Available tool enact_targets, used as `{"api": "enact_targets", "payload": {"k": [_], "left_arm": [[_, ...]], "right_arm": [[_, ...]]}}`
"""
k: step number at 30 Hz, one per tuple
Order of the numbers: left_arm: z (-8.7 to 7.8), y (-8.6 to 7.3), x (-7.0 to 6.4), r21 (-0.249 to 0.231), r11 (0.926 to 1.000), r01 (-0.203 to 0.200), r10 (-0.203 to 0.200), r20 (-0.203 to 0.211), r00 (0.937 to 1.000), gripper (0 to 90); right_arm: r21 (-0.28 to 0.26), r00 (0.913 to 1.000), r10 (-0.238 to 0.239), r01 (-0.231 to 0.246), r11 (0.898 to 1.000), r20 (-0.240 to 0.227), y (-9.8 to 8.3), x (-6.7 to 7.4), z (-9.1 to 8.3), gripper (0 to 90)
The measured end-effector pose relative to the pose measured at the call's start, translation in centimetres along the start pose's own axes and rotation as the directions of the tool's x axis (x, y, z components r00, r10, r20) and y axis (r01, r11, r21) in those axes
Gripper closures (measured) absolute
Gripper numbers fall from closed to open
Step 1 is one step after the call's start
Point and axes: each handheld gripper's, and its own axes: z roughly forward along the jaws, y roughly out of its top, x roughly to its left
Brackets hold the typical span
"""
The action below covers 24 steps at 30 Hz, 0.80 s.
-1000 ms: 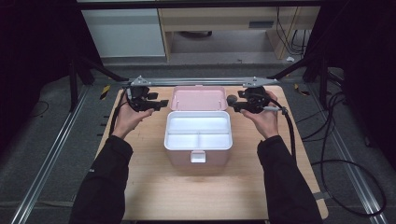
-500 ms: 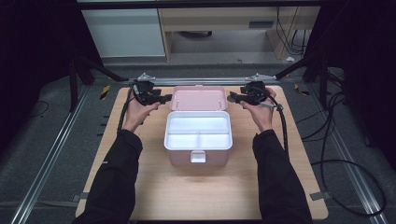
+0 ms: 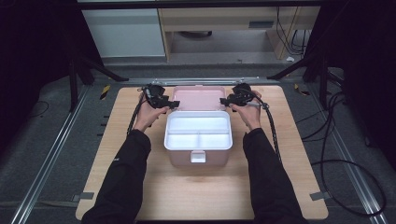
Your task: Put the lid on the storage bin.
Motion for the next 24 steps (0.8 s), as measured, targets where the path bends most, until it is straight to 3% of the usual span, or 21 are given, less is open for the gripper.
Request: {"api": "enact_targets", "payload": {"k": [3,7,12,20,24], "left_arm": [[0.5,-0.2,0.2,0.008,0.9999,0.006,-0.006,-0.002,1.0000,36.7],[1.2,-0.5,0.4,0.009,0.9993,0.037,-0.037,0.034,0.9987,36.9],[1.5,-0.5,0.2,-0.001,0.9995,0.031,-0.031,0.053,0.9981,34.3],[0.6,-0.3,0.3,-0.025,0.9981,0.056,-0.054,0.049,0.9973,43.0],[-0.5,0.1,0.5,-0.087,0.9933,0.075,-0.069,0.076,0.9948,45.8]], "right_arm": [[0.015,0.9999,0.010,-0.010,1.000,-0.008,-0.2,-0.1,0.5,45.7],[0.034,0.9995,0.018,-0.017,0.999,-0.027,-0.5,0.0,1.3,44.7],[0.029,0.9960,0.060,-0.058,0.998,-0.066,-0.7,-0.1,1.9,43.9],[-0.007,0.9939,0.077,-0.078,0.997,-0.078,-0.4,-0.3,1.2,48.4],[-0.026,0.9965,0.046,-0.048,0.999,-0.069,0.1,0.1,0.3,48.9]]}}
